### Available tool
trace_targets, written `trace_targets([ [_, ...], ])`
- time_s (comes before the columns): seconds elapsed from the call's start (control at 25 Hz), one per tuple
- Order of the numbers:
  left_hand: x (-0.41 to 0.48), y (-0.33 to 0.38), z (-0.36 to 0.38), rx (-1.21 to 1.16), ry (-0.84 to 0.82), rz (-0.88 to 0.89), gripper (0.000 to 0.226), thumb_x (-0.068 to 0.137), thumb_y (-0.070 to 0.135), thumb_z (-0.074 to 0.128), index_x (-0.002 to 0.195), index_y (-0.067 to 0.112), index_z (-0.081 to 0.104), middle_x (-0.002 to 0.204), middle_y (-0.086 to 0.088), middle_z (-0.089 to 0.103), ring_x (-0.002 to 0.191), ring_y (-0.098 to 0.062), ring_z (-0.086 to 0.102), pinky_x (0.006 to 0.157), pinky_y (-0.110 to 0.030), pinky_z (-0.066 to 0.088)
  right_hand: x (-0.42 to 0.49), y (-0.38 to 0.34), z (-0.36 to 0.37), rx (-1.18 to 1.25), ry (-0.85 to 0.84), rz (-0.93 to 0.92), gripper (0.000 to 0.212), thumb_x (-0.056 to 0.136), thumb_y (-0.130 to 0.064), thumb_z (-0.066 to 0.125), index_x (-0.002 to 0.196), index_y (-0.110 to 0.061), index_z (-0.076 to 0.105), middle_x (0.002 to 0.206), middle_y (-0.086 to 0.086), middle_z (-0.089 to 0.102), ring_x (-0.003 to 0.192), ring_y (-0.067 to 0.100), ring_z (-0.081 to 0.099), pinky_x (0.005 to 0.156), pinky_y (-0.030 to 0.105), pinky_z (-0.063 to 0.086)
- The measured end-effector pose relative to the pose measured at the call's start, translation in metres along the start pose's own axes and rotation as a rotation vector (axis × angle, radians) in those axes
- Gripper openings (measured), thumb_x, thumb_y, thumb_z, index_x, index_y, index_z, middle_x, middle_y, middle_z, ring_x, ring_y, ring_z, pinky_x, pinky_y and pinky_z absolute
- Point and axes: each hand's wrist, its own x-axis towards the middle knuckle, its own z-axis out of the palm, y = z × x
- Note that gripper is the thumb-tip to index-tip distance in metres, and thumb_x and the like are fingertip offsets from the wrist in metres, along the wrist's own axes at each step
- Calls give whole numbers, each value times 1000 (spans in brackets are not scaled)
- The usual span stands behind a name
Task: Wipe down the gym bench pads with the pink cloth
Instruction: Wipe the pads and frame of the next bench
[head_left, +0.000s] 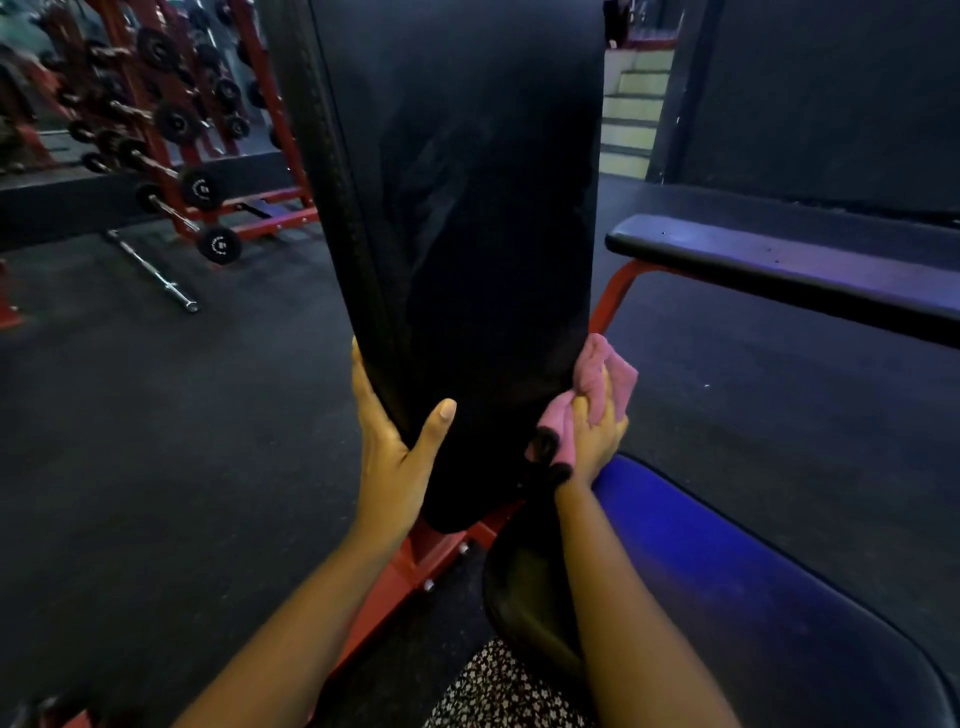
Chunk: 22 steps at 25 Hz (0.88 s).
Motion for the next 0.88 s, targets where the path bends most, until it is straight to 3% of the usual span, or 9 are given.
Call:
trace_targets([
  [0.08, 0, -1, -1, 8, -2, 24, 87, 71, 73, 51, 134, 60, -7, 157, 14, 1, 143, -2, 9, 114, -27, 21, 5, -2, 3, 108, -59, 162, 16, 94, -44, 46, 99, -41, 61, 76, -18, 48, 73, 0, 51, 55, 4, 33],
  [0.24, 0, -3, -4, 18, -19, 23, 92, 73, 70, 53, 142, 49, -5, 157, 14, 3, 143, -4, 11, 118, -43, 21, 5, 10, -2, 219, -147, 185, 30, 94, -40, 45, 117, -27, 59, 95, 2, 55, 95, 21, 56, 71, 27, 38],
  [0.32, 0, 5, -8, 17, -6, 53, 92, 73, 69, 54, 143, 45, 0, 156, 12, 9, 143, -5, 16, 116, -46, 24, 2, 9, -16, 294, -176, 69, 37, 90, -37, 48, 124, -26, 56, 113, 9, 55, 104, 21, 56, 77, 28, 46],
  [0.4, 7, 17, -12, 17, 19, 95, 91, 72, 70, 54, 144, 45, 5, 155, 11, 14, 142, -7, 20, 115, -45, 27, -3, -6, -33, 372, -214, -22, 38, 90, -34, 50, 127, -29, 53, 126, 6, 49, 113, 16, 51, 93, 30, 45],
  [0.48, 21, 33, -16, -7, 49, 118, 92, 70, 71, 55, 144, 44, 7, 154, 11, 18, 140, -9, 24, 114, -44, 29, -11, -28, -49, 393, -248, -222, 37, 90, -28, 51, 126, -35, 52, 126, 0, 47, 114, 8, 49, 97, 23, 41],
  [0.56, 41, 53, -20, -45, 95, 140, 91, 69, 70, 55, 143, 44, 10, 152, 10, 22, 137, -8, 29, 113, -41, 31, -11, -60, -62, 434, -221, -453, 38, 89, -19, 55, 125, -30, 55, 122, -6, 48, 113, 0, 48, 96, 13, 37],
  [0.8, 96, 122, -25, -96, 202, 309, 79, 73, 64, 42, 142, 39, 15, 140, 20, 21, 130, 7, 24, 98, -3, 21, 30, -204, -90, 397, -169, -864, 47, 81, -28, 52, 126, -38, 54, 127, 4, 45, 115, 15, 49, 102, 22, 37],
  [0.88, 108, 134, -24, -72, 222, 335, 82, 72, 67, 38, 144, 37, 14, 141, 24, 18, 131, 9, 19, 101, -5, 18, 44, -249, -97, 375, -165, -957, 46, 80, -29, 52, 125, -33, 56, 125, 8, 48, 113, 17, 50, 102, 24, 38],
])
